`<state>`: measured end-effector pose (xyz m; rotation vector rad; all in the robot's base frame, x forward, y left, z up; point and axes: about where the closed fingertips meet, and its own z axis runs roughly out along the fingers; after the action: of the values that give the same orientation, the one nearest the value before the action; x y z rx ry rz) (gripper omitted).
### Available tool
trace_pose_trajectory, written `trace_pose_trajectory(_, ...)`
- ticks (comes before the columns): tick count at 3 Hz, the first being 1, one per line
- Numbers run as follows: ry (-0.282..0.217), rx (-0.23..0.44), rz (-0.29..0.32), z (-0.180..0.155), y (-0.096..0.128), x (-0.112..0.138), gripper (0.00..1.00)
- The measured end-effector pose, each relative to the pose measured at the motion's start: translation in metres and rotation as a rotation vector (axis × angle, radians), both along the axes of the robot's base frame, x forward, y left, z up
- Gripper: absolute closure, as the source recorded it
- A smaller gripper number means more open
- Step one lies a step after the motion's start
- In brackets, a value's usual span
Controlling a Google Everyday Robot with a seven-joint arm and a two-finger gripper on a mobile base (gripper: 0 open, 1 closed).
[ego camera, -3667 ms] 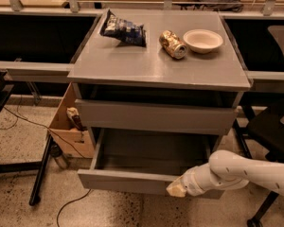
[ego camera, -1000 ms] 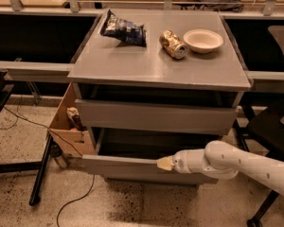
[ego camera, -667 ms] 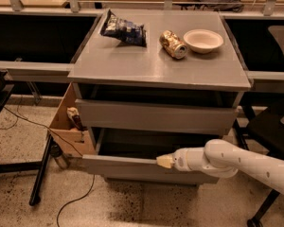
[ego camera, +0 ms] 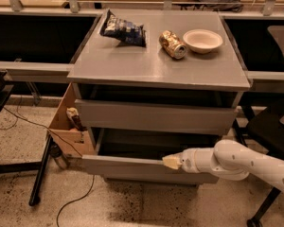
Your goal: Close middle drawer
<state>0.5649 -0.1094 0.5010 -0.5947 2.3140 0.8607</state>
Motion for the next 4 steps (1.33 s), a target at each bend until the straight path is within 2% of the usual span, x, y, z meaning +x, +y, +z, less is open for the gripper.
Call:
trace_pose_trajectory(1, 0.014, -0.031, 0.034, 0.007, -0.013, -0.019, 1.00)
trace_pose_trajectory(2, 0.094, -0.068, 0.090, -0.006, -0.017, -0.043, 1.00)
trace_pose_trajectory(4, 0.221, -0.118, 0.151, -0.040, -0.010, -0.050, 1.00)
